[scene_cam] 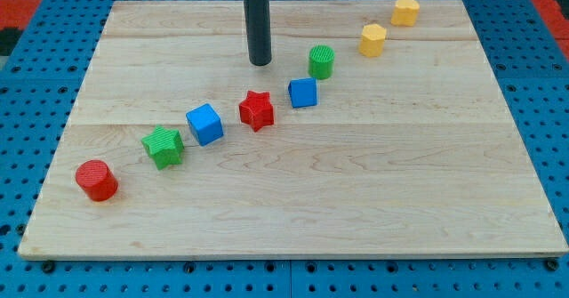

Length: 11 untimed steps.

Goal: Move the green star to the right of the red circle

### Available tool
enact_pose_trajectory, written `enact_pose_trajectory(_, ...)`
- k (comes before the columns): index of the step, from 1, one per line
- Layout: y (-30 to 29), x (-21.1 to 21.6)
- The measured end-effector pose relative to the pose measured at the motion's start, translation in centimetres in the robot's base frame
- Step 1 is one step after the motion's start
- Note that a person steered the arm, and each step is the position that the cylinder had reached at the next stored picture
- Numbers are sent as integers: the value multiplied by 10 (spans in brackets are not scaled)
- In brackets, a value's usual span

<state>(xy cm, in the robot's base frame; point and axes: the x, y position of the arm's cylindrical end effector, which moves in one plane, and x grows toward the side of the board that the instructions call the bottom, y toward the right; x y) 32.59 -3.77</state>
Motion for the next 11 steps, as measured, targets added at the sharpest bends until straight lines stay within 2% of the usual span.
enact_pose_trajectory(2, 0, 0)
enact_pose_trajectory(3, -62, 10)
enact_pose_trajectory(4, -130, 52)
enact_pose_trajectory(5, -160, 118)
enact_pose_trajectory(6, -161, 120)
enact_pose_trajectory(8, -60, 161)
enact_pose_trajectory(10, -122, 164)
enact_pose_trajectory(11, -117, 202)
